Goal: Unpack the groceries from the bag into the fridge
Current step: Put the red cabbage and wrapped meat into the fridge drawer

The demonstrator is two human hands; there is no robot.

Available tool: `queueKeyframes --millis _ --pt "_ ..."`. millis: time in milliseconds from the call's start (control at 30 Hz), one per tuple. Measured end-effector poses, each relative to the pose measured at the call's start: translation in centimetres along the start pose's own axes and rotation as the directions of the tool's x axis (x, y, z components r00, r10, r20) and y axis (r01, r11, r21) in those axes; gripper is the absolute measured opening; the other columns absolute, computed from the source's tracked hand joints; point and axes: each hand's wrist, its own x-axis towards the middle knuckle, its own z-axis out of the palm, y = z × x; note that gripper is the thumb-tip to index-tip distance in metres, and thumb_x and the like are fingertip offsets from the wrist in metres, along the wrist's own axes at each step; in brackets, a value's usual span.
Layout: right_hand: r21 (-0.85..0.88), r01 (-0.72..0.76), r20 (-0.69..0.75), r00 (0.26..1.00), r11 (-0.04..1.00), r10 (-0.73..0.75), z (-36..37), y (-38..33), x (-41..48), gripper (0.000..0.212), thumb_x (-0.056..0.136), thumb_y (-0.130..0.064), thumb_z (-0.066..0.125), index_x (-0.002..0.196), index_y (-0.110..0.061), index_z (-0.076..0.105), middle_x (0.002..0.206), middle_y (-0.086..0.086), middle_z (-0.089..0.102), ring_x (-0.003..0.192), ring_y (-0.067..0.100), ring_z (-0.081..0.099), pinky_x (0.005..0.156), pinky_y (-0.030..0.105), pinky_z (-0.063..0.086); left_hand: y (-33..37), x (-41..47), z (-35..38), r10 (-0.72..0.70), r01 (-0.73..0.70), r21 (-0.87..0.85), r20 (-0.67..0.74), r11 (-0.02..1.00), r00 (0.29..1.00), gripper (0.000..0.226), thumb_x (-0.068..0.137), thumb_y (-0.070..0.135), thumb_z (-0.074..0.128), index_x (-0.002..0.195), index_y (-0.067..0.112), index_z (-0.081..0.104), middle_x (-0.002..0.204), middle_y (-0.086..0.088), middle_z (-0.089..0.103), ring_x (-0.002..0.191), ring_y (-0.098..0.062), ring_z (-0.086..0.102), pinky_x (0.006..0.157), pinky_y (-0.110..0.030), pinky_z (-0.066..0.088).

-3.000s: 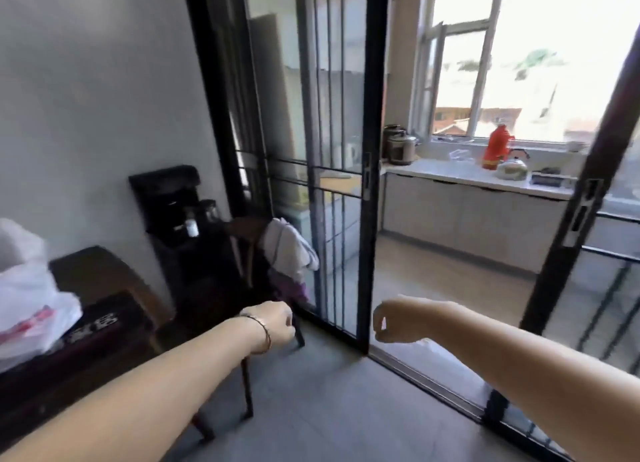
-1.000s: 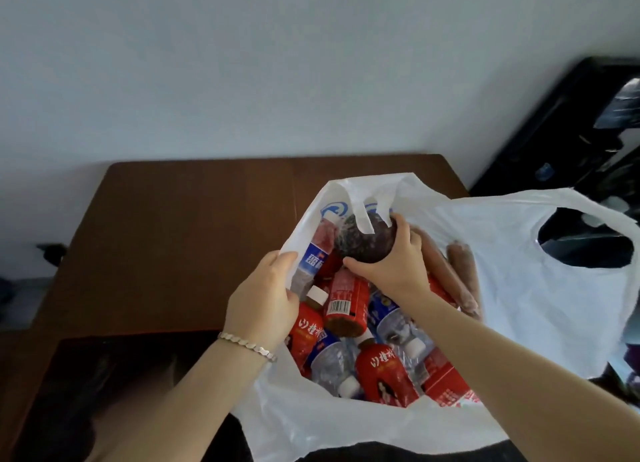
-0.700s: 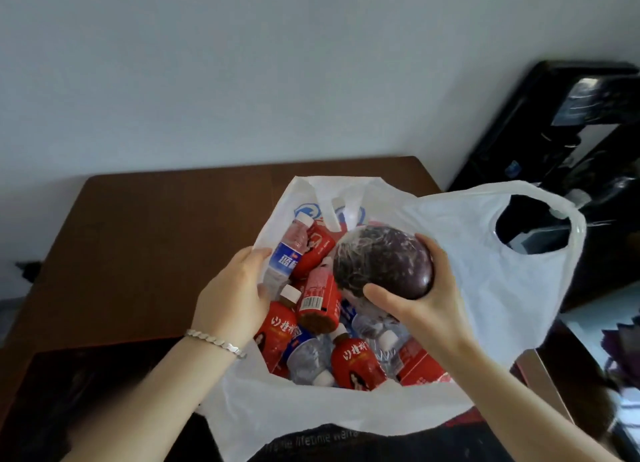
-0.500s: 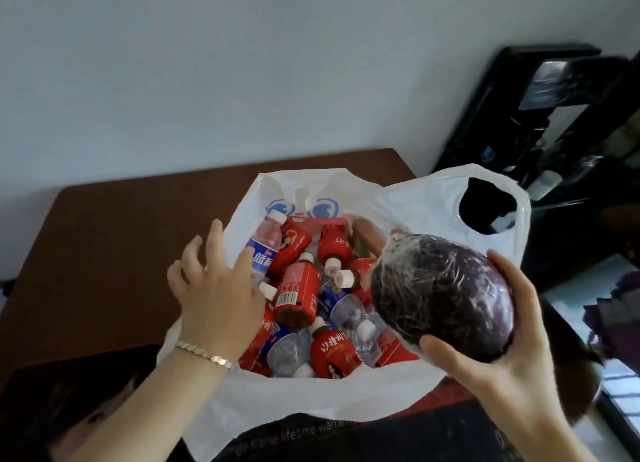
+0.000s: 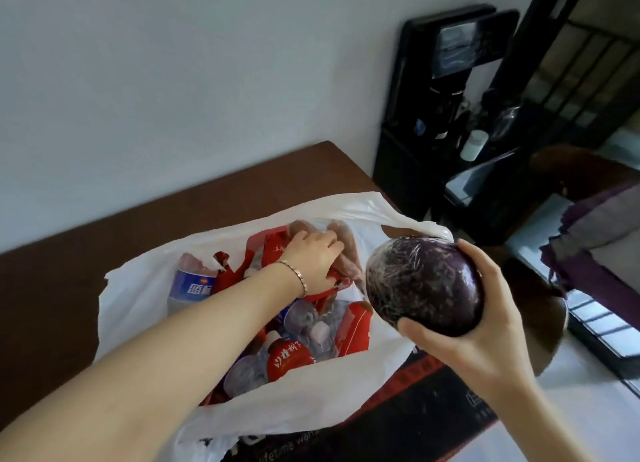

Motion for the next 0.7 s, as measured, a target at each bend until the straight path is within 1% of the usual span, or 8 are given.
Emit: queueKeyframes --millis 67,133,200,267,433,533,633,700 --pt "0.018 -0.006 -0.005 1.0 1.0 0.006 0.1 0.3 0.1 0.095 0.04 -0.06 0.072 0.125 -0.048 0.033 0.122 -0.033 0.038 0.112 -0.014 0.04 0.085 0.009 0.032 -0.1 0.0 0.7 -0.018 0.017 0.078 0.008 0.997 1.0 0.056 0.089 0.043 0.049 0.139 0.023 0.035 0.141 -0.007 0.035 0.127 -0.028 0.036 0.103 -0.04 0.029" --pt "-0.006 0.008 0.013 1.0 1.0 -0.008 0.2 0.6 0.3 0.096 0.042 -0.06 0.072 0.128 -0.045 0.034 0.126 -0.024 0.04 0.115 -0.013 0.039 0.085 0.005 0.033 -0.4 -0.5 1.2 -0.055 0.057 0.071 -0.025 0.996 0.998 0.051 0.088 0.041 0.053 0.134 0.025 0.043 0.138 -0.012 0.038 0.125 -0.032 0.039 0.104 -0.041 0.03" --pt "-0.032 0.036 0.046 0.998 0.999 -0.034 0.5 0.7 0.4 0.096 0.044 -0.061 0.072 0.13 -0.044 0.033 0.13 -0.019 0.038 0.117 -0.014 0.036 0.084 0.001 0.032 -0.5 -1.0 1.1 -0.055 0.057 0.01 -0.129 0.998 0.99 0.033 0.081 0.035 0.059 0.11 0.022 0.065 0.117 -0.014 0.058 0.105 -0.033 0.059 0.091 -0.041 0.046" --pt "-0.035 0.044 0.082 0.996 0.998 -0.041 0.9 0.6 0.5 0.094 0.044 -0.062 0.071 0.127 -0.05 0.029 0.13 -0.019 0.036 0.117 -0.015 0.034 0.084 0.003 0.031 -1.1 -1.8 1.4 -0.035 0.035 -0.005 -0.211 0.999 0.977 0.029 0.078 0.035 0.048 0.088 0.021 0.072 0.095 -0.008 0.07 0.084 -0.026 0.069 0.078 -0.039 0.054" --pt "-0.105 0.084 0.181 0.981 0.991 -0.064 1.5 0.6 0.4 0.095 0.045 -0.065 0.071 0.127 -0.052 0.025 0.131 -0.02 0.032 0.117 -0.009 0.035 0.087 0.004 0.029 -1.9 -4.9 1.6 -0.03 -0.042 -0.172 -0.397 0.984 0.917 0.036 0.085 0.033 0.037 0.096 0.015 0.066 0.098 -0.005 0.07 0.098 -0.022 0.067 0.091 -0.045 0.048" --pt "-0.139 0.144 0.234 0.966 0.98 -0.109 1.6 0.3 0.3 0.093 0.047 -0.067 0.07 0.126 -0.059 0.021 0.128 -0.036 0.026 0.12 -0.012 0.031 0.088 0.003 0.028 -1.3 -7.9 0.7 -0.155 -0.07 -0.393 -0.513 0.917 0.844 0.025 0.087 0.037 0.041 0.103 0.019 0.048 0.101 -0.009 0.064 0.103 -0.018 0.055 0.094 -0.031 0.045" --pt "-0.156 0.175 0.233 0.963 0.972 -0.136 1.6 -0.7 0.0 0.091 0.047 -0.069 0.068 0.123 -0.064 0.018 0.125 -0.047 0.019 0.12 -0.022 0.025 0.082 -0.001 0.029 -0.7 -10.5 -1.8 -0.238 -0.129 -0.522 -0.578 0.843 0.781 0.024 0.086 0.039 0.044 0.099 0.02 0.043 0.094 -0.01 0.06 0.087 -0.012 0.053 0.079 -0.019 0.044" --pt "-0.172 0.174 0.222 0.966 0.97 -0.134 1.4 -1.5 -0.6 0.09 0.047 -0.068 0.068 0.124 -0.059 0.022 0.124 -0.046 0.019 0.118 -0.022 0.025 0.083 0.0 0.028 -0.5 -11.5 -3.5 -0.252 -0.151 -0.53 -0.609 0.834 0.752 0.02 0.087 0.04 0.042 0.096 0.022 0.041 0.081 -0.001 0.059 0.072 -0.005 0.053 0.071 -0.009 0.041"
